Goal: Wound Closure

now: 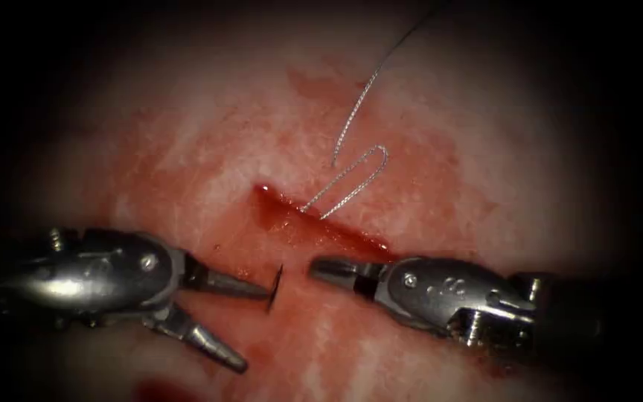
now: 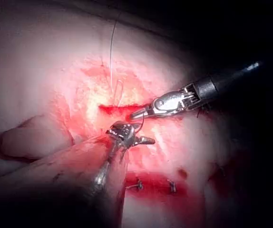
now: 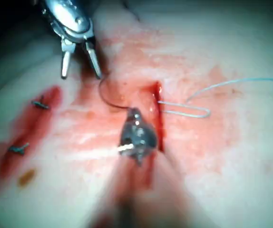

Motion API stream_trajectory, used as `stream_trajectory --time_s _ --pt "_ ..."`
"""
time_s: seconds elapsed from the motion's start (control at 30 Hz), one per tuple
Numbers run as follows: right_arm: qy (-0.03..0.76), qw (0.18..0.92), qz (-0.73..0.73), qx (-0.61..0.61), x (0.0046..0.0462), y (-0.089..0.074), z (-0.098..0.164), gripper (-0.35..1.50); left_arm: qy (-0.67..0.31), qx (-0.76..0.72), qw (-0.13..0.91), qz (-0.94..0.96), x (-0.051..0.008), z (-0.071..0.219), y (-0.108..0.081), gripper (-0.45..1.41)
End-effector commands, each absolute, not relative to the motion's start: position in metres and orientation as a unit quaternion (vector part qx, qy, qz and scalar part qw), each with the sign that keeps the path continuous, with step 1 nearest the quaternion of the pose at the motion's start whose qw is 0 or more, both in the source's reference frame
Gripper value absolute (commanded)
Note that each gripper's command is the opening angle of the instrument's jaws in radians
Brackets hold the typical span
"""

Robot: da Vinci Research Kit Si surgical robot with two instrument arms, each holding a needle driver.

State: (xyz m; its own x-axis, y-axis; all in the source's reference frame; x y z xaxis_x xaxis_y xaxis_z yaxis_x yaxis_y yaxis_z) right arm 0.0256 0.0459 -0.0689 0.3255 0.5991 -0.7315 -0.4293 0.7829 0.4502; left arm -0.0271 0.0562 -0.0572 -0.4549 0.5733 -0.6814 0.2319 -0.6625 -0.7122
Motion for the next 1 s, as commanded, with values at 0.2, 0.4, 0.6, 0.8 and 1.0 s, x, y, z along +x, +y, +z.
stream_trajectory --time_s 0.2,0.4,0.6,0.8,1.0 --pt "0.487 0.809 0.317 0.088 0.0265 0.0453 -0.0685 -0.03 -0.384 -0.507 0.119 0.763 -0.0283 -0.0545 0.0558 0.54" --pt "0.487 0.809 0.317 0.088 0.0266 0.0452 -0.0686 -0.05 -0.377 -0.506 0.121 0.767 -0.0295 -0.0533 0.0552 0.49" --pt "0.487 0.809 0.317 0.087 0.0268 0.045 -0.0685 -0.05 -0.423 -0.479 0.166 0.751 -0.0302 -0.0529 0.0553 -0.12" --pt "0.487 0.81 0.316 0.084 0.0274 0.0445 -0.068 -0.08 -0.471 -0.447 0.228 0.726 -0.0297 -0.0533 0.056 -0.35" --pt "0.481 0.817 0.308 0.084 0.0286 0.0439 -0.0668 -0.13 -0.512 -0.43 0.282 0.688 -0.0295 -0.0544 0.0572 -0.35"
